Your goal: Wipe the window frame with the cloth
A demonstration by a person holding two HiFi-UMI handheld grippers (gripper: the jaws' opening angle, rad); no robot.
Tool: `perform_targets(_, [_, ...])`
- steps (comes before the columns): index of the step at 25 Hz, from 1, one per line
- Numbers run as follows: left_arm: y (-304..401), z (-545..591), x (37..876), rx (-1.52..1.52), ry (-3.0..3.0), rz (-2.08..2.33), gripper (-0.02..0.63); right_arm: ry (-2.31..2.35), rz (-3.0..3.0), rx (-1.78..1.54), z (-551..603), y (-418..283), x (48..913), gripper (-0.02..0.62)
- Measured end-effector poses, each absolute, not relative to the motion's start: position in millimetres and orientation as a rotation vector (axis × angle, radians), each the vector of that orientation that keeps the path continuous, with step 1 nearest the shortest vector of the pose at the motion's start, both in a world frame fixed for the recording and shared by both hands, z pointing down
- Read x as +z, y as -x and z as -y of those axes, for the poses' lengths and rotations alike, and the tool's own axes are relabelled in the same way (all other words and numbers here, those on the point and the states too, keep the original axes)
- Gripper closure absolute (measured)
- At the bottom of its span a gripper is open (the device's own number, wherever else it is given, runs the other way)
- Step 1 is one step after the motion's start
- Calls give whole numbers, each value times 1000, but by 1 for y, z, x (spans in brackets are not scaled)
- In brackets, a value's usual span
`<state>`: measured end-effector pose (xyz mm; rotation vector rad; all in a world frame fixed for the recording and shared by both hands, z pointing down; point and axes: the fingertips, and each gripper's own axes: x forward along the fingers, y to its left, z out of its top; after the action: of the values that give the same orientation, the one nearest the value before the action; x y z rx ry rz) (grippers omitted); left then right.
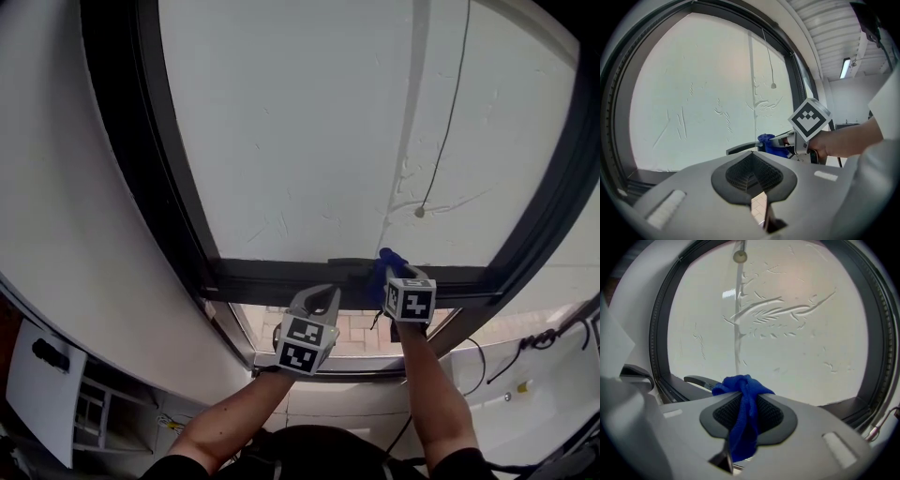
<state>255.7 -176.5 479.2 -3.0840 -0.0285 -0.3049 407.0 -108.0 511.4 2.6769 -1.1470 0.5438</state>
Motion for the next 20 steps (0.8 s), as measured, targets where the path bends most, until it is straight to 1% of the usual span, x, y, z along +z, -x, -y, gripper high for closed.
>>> perform_targets(9, [-276, 169, 473, -273, 3096, -10, 614, -2622, 1164, 552, 94, -420, 514, 497])
perform_targets(20, [-305, 160, 468, -251, 3107, 149, 614, -2604, 1084, 643, 74, -435, 536, 497])
